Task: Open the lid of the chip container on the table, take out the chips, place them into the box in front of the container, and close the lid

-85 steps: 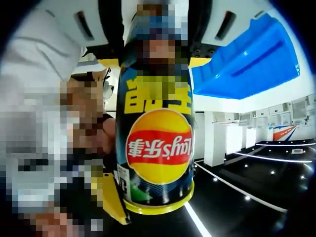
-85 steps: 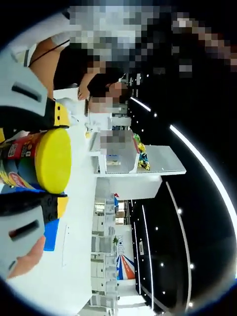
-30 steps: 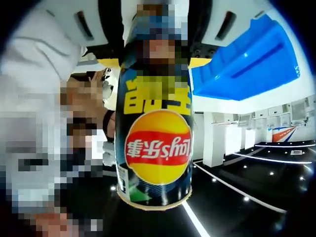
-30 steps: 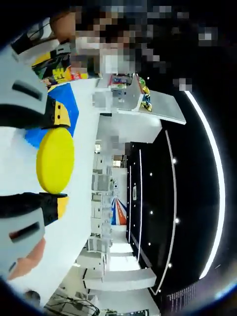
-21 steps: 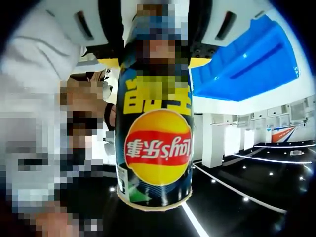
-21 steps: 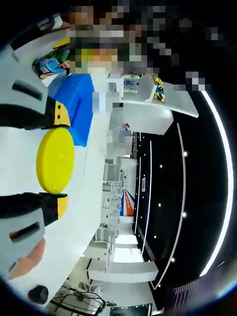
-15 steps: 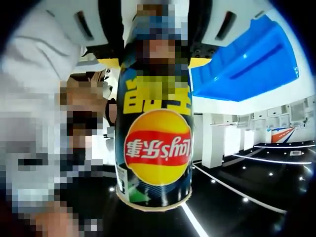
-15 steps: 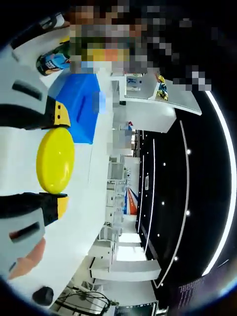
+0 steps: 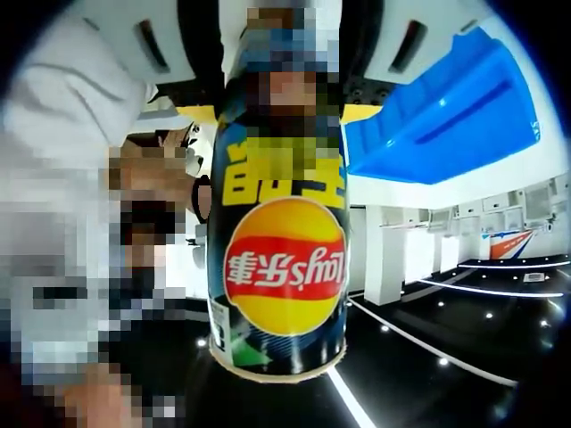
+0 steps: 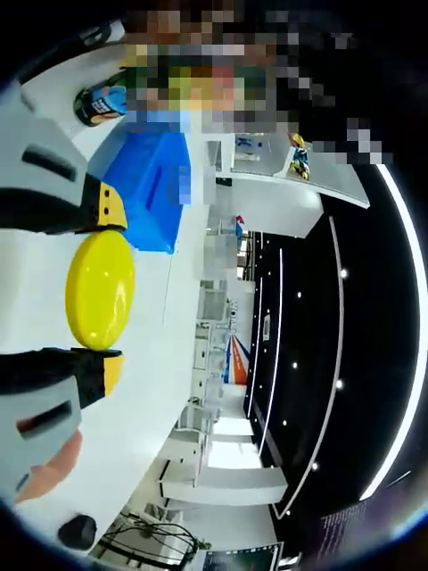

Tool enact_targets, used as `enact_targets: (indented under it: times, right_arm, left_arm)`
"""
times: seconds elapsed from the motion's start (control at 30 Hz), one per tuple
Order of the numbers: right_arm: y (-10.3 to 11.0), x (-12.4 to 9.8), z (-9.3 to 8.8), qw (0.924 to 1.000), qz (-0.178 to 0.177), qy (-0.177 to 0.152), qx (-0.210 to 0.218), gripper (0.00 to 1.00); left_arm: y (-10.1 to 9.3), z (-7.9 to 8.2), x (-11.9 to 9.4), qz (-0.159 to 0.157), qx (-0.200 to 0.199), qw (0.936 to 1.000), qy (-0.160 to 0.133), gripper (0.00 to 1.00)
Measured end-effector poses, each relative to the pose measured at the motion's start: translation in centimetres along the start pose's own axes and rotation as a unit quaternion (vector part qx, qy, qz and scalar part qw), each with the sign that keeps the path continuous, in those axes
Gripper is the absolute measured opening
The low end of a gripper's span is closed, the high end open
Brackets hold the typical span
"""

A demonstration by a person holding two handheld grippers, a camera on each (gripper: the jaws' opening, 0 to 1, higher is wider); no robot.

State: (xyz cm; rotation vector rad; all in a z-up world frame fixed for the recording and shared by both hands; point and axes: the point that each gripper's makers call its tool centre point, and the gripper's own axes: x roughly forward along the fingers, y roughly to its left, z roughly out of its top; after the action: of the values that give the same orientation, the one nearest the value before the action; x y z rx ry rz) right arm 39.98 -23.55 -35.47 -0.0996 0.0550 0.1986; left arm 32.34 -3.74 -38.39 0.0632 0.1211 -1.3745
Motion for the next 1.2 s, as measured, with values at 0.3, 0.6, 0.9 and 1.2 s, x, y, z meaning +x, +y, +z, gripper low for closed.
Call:
enact_targets:
  times: [0.3,0.6,0.9,1.2]
  right_arm:
    - [0.0,0.2,0.3,1.0,0.006,0.0,0.0,0.49]
    - [-0.5,0.6,-0.4,0.9999,0.002,0.009,0.004,0.49]
    - [1.0,1.8,-3.9,0.9967,0.06,0.054,0.011,0.82]
    - [1.6,1.6,-3.9,0.9958,0.074,0.053,0.004,0.81]
  left_arm:
    - [0.0,0.0,0.0,-0.001,0.001,1.0,0.0,0.49]
    - [-0.2,0.0,0.1,-0.002,0.002,1.0,0.007,0.49]
    - [-0.3,0.0,0.1,-0.001,0.005,0.9999,0.009,0.49]
    - [-0.4,0.0,0.2,-0.001,0.006,0.9999,0.008,0.49]
